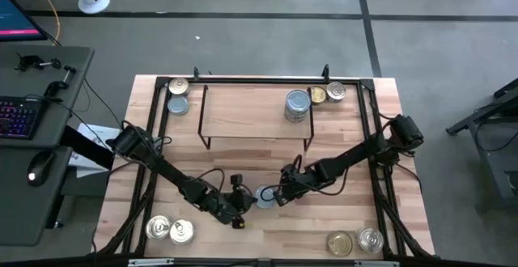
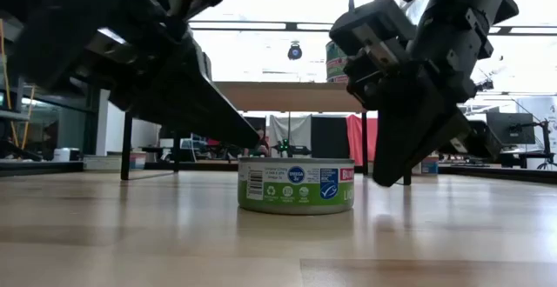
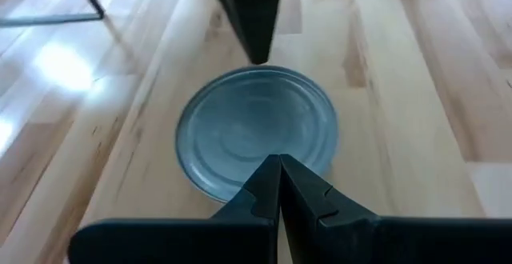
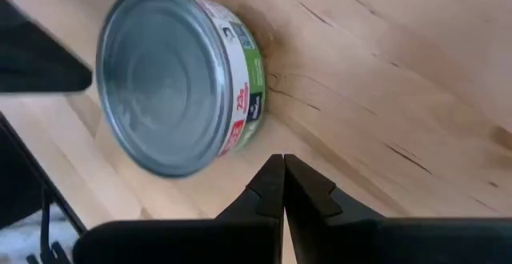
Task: Stack canned seafood by type on shelf
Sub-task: Stack the green white tuna can on top of the other green white tuna can on the shelf
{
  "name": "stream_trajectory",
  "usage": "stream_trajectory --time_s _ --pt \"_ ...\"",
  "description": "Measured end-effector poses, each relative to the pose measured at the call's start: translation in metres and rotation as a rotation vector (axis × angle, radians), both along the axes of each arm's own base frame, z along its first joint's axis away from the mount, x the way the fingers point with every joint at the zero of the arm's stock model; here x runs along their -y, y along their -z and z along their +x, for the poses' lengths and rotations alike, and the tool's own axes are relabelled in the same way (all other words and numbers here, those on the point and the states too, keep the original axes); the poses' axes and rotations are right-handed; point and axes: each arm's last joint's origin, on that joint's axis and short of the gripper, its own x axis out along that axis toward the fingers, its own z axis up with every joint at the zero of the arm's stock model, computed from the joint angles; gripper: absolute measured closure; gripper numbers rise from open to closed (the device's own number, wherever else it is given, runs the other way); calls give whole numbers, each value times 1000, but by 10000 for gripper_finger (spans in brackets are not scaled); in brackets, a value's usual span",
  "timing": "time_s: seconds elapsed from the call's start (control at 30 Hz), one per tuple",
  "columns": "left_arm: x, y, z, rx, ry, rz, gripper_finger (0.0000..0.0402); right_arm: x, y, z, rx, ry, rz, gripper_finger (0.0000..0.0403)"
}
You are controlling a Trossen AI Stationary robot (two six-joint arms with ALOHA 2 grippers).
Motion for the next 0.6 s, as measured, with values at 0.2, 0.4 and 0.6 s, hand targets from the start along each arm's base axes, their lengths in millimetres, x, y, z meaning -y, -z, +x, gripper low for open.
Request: stream_trajectory --time_s 0.2,0.4,0.6 --pt "0 6 1 -2 -22 -1 401 -2 13 6 10 31 6 403" --pt "-2 7 1 -7 -31 2 401 -1 13 8 42 71 -18 403" --pt "1 7 -2 -26 -13 -4 401 -11 -1 17 89 38 -14 403"
